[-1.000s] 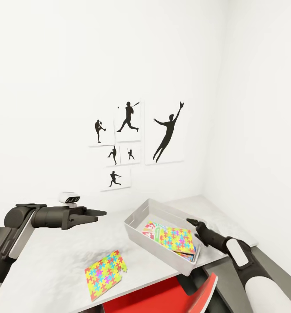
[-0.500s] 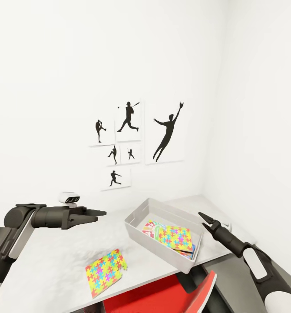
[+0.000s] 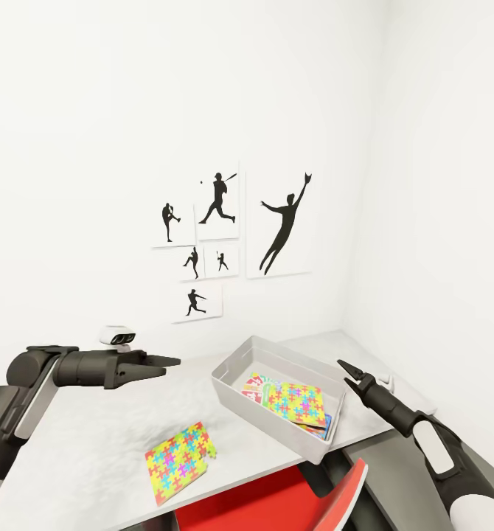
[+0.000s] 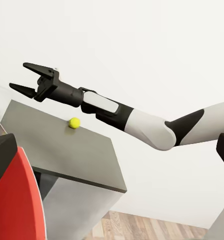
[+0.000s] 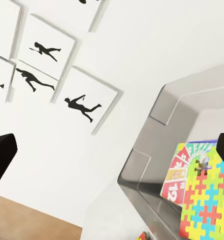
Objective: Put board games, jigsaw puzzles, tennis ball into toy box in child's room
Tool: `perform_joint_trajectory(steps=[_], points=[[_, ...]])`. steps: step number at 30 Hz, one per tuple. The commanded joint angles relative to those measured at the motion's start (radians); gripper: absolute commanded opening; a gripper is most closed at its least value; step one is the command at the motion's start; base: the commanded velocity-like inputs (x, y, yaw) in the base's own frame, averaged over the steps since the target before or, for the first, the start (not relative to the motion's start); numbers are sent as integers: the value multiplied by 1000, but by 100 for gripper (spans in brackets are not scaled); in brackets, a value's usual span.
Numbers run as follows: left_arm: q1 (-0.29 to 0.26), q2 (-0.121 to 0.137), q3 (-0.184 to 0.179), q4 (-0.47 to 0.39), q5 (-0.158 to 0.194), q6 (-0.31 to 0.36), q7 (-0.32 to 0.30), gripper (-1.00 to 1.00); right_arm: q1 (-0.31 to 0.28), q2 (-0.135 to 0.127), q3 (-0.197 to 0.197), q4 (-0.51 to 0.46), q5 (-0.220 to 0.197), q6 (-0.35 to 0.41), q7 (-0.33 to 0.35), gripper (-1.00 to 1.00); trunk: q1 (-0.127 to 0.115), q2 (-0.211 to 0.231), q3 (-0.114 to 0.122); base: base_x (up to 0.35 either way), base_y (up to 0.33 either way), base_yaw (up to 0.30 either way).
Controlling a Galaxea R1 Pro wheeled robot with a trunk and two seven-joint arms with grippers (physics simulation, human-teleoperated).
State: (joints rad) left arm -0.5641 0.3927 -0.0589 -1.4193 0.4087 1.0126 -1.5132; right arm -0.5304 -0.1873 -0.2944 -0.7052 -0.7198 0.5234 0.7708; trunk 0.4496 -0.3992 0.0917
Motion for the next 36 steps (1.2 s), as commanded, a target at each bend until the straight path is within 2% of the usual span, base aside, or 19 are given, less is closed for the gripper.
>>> perform_joint_trajectory(steps=[1, 13, 22, 36], points=[[0, 0, -2, 0, 2, 11, -2, 100, 0, 1, -2, 0, -6, 7, 1, 100, 0, -1, 0, 0, 0, 0], [0, 0, -2, 0, 2, 11, -2, 100, 0, 2, -2, -2, -5, 6, 0, 100, 0, -1, 3, -6, 0, 50], [0, 1, -2, 0, 2, 11, -2, 100, 0, 4, -2, -3, -4, 6, -1, 100, 0, -1, 11, -156, 67, 214], [0, 1, 0, 1, 3, 11, -2, 100, 0, 6, -2, -5, -3, 6, -3, 100, 0, -1, 24, -207, 178, 241]])
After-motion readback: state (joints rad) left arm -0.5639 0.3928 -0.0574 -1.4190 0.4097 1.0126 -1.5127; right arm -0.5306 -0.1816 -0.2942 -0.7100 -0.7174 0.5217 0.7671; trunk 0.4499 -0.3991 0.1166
